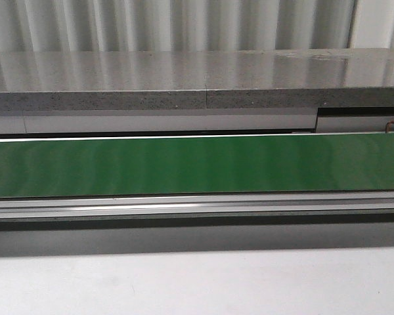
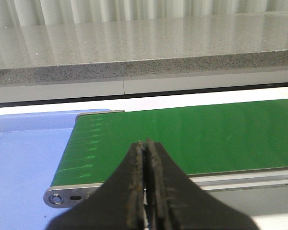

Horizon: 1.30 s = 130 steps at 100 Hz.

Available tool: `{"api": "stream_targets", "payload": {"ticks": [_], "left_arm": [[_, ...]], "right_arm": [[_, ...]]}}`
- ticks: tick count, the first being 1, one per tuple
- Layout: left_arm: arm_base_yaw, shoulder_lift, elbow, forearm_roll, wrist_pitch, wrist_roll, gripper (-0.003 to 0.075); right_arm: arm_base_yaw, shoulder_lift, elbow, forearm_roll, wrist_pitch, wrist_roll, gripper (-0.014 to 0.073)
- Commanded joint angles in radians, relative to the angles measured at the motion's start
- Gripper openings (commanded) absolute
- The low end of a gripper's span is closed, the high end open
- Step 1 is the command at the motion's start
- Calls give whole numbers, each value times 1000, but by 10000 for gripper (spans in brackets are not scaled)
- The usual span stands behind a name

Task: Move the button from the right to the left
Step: 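Move the right gripper over the yellow button in the green tray, then lower the right gripper and grasp the yellow-capped button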

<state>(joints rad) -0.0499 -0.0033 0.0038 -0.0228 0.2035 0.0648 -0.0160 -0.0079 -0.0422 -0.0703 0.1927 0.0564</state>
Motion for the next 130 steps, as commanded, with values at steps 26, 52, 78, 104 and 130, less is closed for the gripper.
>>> {"api": "stream_targets", "payload": {"ticks": [26,52,78,104,130], "left_arm": [[0,-32,38,-7,-75,-7,-20],[0,-32,38,-7,-75,-7,-20],[0,-32,38,-7,-75,-7,-20],[0,-32,38,-7,-75,-7,-20],[0,-32,38,-7,-75,-7,-20]], "right_arm": [[-1,283,-380,-16,301,-2,-66],[1,539,-544,-10,283,-1,-66],[2,719,-665,2,283,-1,-66],[2,837,-738,2,312,-1,-65],[2,1002,-872,2,524,-1,78]]}}
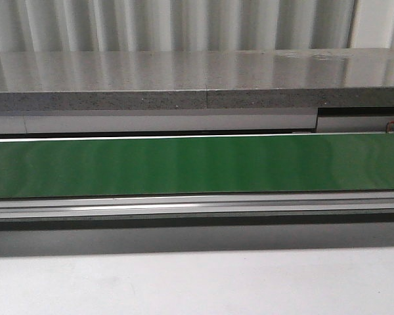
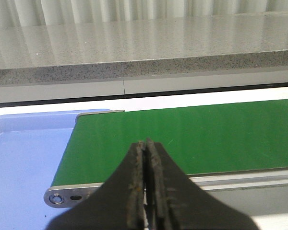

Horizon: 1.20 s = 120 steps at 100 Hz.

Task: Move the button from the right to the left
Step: 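Lower the right gripper and grasp the yellow-capped button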

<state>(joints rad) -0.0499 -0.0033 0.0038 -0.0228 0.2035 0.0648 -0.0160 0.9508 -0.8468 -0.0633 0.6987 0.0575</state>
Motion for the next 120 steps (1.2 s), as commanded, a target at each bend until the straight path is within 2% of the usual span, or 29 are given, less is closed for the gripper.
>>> {"api": "stream_targets", "payload": {"ticks": [1,12,19,23,50,66,90,120], "left_arm": [[0,-32,38,-7,-75,-7,-20],[0,-32,38,-7,-75,-7,-20],[0,-32,38,-7,-75,-7,-20],[0,-32,38,-7,-75,-7,-20],[0,-32,38,-7,-75,-7,-20],[0,-32,38,-7,-75,-7,-20],[0,-32,38,-7,-75,-7,-20],[0,-32,38,-7,-75,-7,-20]], "right_arm": [[2,48,-75,-5,23,-2,105],[2,117,-118,-5,65,-2,344],[2,151,-138,-5,68,-2,454],[2,169,-149,-5,70,-2,485],[-24,249,-208,-45,86,-2,490],[-154,302,-249,-45,126,1,490],[-335,404,-256,-27,96,2,490],[-366,581,-264,-17,75,2,490]]}}
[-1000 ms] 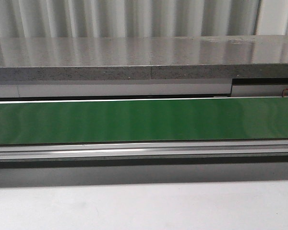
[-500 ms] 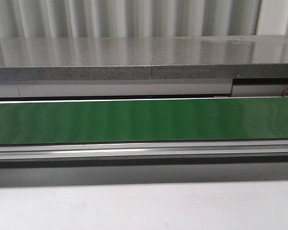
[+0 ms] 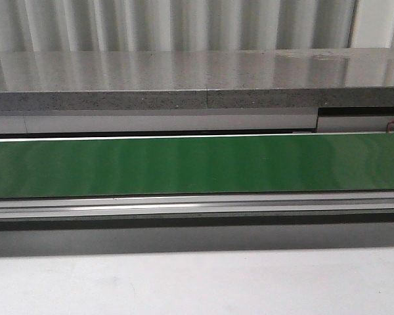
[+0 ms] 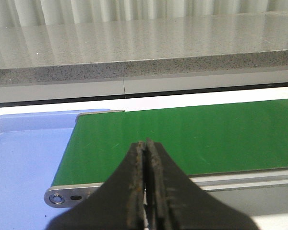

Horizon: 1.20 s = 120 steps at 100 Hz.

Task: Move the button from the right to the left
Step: 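Lower the right gripper and grasp the yellow-capped button, then lift the button and place it on the conveyor belt end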

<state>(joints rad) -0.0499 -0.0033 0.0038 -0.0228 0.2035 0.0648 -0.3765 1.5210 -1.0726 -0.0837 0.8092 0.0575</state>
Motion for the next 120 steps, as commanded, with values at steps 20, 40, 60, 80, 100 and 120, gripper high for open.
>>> {"api": "stream_targets", "payload": {"ticks": [20,40,60,80,100,120], "left_arm": [[0,-32,38,-7,-75,-7,-20],[0,-32,38,-7,-75,-7,-20],[0,-32,38,-7,-75,-7,-20],[0,-32,38,-7,-75,-7,-20],[0,-32,38,-7,-75,-7,-20],[0,-32,38,-7,-75,-7,-20]], "right_arm": [[-5,144,-96,3,-35,2,490],[-5,251,-167,3,-35,2,490],[-5,336,-220,2,-39,2,490],[-5,392,-251,-2,-2,2,387],[-5,385,-287,-8,15,2,249],[2,315,-300,-4,34,2,249]]}}
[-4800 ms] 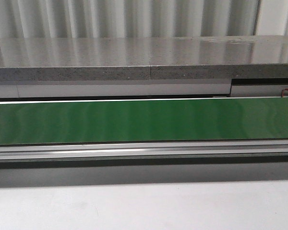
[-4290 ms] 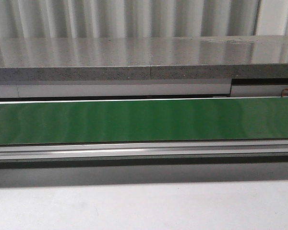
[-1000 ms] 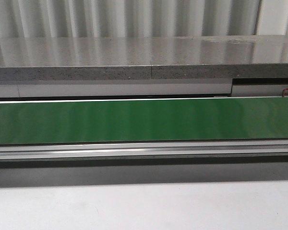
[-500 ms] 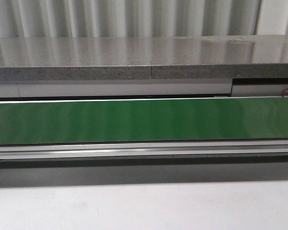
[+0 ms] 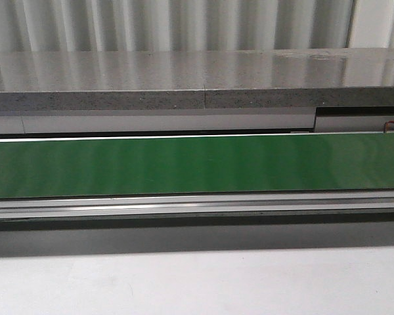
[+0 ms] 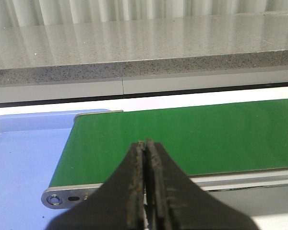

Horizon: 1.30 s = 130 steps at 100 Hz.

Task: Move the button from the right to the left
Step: 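Lift the button and place it on the conveyor belt end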

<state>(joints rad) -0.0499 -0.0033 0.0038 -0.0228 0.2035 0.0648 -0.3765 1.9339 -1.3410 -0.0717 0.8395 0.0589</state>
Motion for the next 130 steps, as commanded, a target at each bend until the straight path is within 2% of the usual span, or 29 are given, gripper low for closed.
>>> {"api": "stream_targets", "payload": {"ticks": [1,18,37,58,81,112,121,130], "left_arm": [[0,-32,38,-7,-75,-7,-20],[0,-32,38,-7,-75,-7,-20],[0,-32,38,-7,-75,-7,-20],[0,-32,38,-7,-75,-7,-20],[0,-32,38,-7,-75,-7,-20],[0,-32,38,-7,-75,-7,-20],[0,-32,38,-7,-75,-7,-20],[0,-32,38,-7,-75,-7,-20]], "right_arm": [[2,-106,-32,-16,4,0,249],[43,-226,-24,11,24,0,249],[157,-349,15,28,76,0,249],[251,-388,109,89,88,0,249],[263,-382,200,117,9,0,249],[263,-380,202,117,-19,0,255],[263,-380,201,117,-26,0,295],[263,-380,199,117,-27,0,381]]}}
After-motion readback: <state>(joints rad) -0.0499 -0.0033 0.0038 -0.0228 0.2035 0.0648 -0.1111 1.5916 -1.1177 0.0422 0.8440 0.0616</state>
